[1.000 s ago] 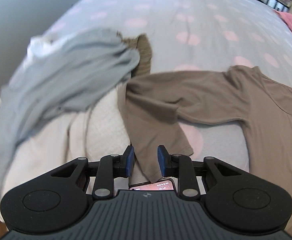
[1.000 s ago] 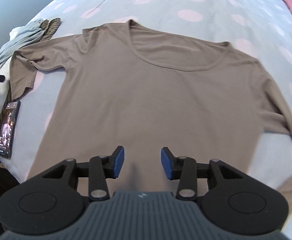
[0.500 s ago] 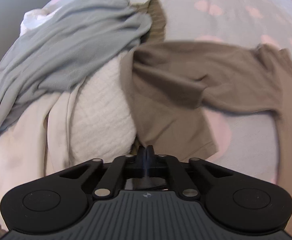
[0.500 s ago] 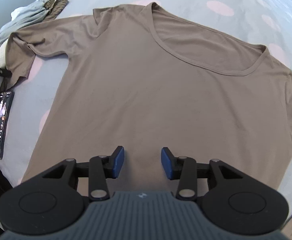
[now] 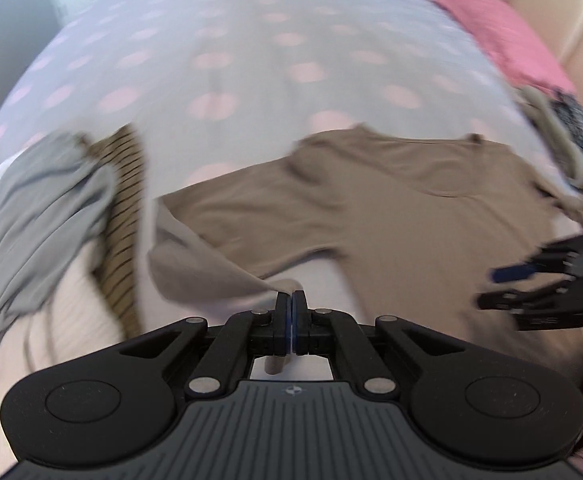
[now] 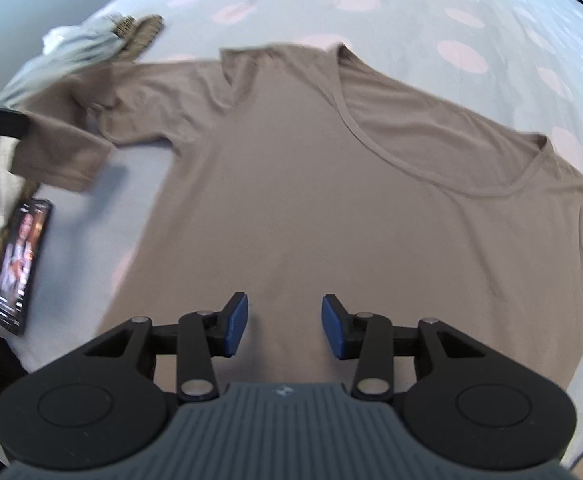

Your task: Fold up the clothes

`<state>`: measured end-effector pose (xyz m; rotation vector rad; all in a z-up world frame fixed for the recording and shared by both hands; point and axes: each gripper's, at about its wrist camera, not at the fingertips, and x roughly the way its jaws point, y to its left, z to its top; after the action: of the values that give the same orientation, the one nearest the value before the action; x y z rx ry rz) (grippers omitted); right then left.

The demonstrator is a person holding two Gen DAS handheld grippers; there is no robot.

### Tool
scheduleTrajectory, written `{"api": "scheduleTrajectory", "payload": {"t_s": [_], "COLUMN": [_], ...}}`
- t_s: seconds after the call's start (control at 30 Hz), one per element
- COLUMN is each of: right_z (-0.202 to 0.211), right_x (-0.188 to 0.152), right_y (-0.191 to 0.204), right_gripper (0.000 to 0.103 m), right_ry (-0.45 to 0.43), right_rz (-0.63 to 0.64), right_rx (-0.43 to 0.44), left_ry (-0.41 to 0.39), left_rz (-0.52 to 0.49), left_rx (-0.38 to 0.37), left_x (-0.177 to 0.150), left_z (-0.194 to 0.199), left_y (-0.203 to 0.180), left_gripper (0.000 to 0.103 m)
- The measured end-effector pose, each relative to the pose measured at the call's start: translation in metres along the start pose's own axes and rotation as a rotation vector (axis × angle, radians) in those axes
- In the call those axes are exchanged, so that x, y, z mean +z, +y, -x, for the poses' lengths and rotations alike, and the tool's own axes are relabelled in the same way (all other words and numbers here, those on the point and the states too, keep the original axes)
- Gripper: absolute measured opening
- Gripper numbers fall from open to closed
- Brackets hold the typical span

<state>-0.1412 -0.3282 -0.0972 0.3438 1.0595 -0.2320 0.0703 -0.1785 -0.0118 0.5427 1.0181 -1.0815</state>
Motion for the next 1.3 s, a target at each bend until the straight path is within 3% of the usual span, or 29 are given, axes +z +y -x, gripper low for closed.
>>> {"api": "scheduleTrajectory", "payload": {"t_s": [0.4, 0.7, 0.73, 0.83, 0.93, 0.97, 1.1, 1.3], "right_z": [0.037, 0.022, 0.019, 0.016, 0.018, 0.021, 0.03, 0.039], "right_x": [0.014, 0.029, 0.029, 0.03, 0.029, 0.029, 0.03, 0.032], "right_y": [0.043, 0.078, 0.08, 0.077, 0.07, 0.069, 0.058, 0.017], "right_gripper": [0.046, 0.049, 0.046, 0.012, 0.004, 0.004, 0.004, 0.004], "right_ry": [-0.167, -0.206, -0.214, -0.223, -0.224, -0.228, -0.247, -0.218], "right_rz": [0.083, 0.135, 0.141, 0.138, 0.11, 0.106, 0.069, -0.118], "right_rx": [0.146, 0.16, 0.145, 0.137, 0.158, 0.16, 0.151, 0.151], "left_ry": [0.032, 0.051, 0.051, 0.051, 0.029, 0.019, -0.03, -0.04], "left_rz": [-0.082, -0.103, -0.1, -0.092, -0.09, -0.089, -0.053, 0.031], "left_rx": [-0.075, -0.132, -0.143, -0.159, -0.165, -0.167, -0.171, -0.086], "left_x": [0.016, 0.02, 0.02, 0.019, 0.019, 0.019, 0.022, 0.02], "left_z": [-0.017, -0.023, -0.023, -0.024, -0.023, -0.021, -0.009, -0.008], "left_y": [-0.053, -0.066, -0.065, -0.062, -0.06, -0.059, -0.047, -0.021], "left_gripper": [0.0, 0.0, 0.0, 0.0, 0.0, 0.0, 0.02, 0.021]}}
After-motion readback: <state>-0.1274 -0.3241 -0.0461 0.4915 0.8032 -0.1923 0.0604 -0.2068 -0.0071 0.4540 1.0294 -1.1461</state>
